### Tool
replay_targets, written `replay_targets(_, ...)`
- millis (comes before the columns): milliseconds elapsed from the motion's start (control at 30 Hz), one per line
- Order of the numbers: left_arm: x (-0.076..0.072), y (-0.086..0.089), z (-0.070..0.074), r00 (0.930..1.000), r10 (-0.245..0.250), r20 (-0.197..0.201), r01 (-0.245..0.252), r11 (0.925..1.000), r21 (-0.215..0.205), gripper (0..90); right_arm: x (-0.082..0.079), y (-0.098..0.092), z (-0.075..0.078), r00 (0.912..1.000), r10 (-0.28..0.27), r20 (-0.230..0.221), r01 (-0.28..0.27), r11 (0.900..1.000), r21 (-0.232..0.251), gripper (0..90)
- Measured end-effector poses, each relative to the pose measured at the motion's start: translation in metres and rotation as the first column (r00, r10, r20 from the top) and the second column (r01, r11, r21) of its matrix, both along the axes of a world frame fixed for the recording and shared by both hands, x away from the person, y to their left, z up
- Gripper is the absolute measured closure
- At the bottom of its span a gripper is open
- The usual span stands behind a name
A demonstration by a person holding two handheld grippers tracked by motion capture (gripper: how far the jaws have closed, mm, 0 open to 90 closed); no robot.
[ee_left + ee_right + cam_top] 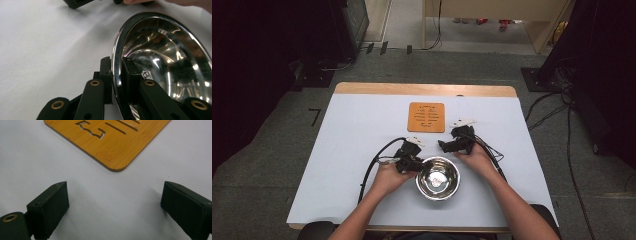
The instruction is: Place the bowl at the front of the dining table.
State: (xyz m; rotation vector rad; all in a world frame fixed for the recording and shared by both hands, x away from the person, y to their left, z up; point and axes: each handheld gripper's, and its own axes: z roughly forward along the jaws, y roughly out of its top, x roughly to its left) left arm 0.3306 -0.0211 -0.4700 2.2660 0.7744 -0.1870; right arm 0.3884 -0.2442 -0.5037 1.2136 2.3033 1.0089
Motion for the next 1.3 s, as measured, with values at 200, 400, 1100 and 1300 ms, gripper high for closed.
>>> replay_targets(200,0.0,0.001,0.005,0.9994,-0.018,-0.029,0.016,0.9979,-0.063,83.9,0.0,0.0,0.0,1.0,0.0,-0.001,0.0,1.0,0.0,7.4)
replay_targets(400,-0.001,0.003,0.006,0.9991,-0.024,-0.034,0.022,0.9979,-0.061,84.5,0.0,0.0,0.0,1.0,-0.001,-0.001,0.001,1.0,0.001,7.4)
replay_targets(1100,-0.002,0.01,0.025,0.9998,-0.01,0.017,0.011,0.9987,-0.05,84.6,0.0,0.0,0.0,1.0,-0.001,0.0,0.001,1.0,0.0,7.4)
replay_targets(1300,0.0,0.015,0.029,0.9997,0.0,0.023,0.001,0.9988,-0.05,84.6,0.0,0.0,0.0,1.0,-0.001,0.0,0.001,1.0,0.0,7.4)
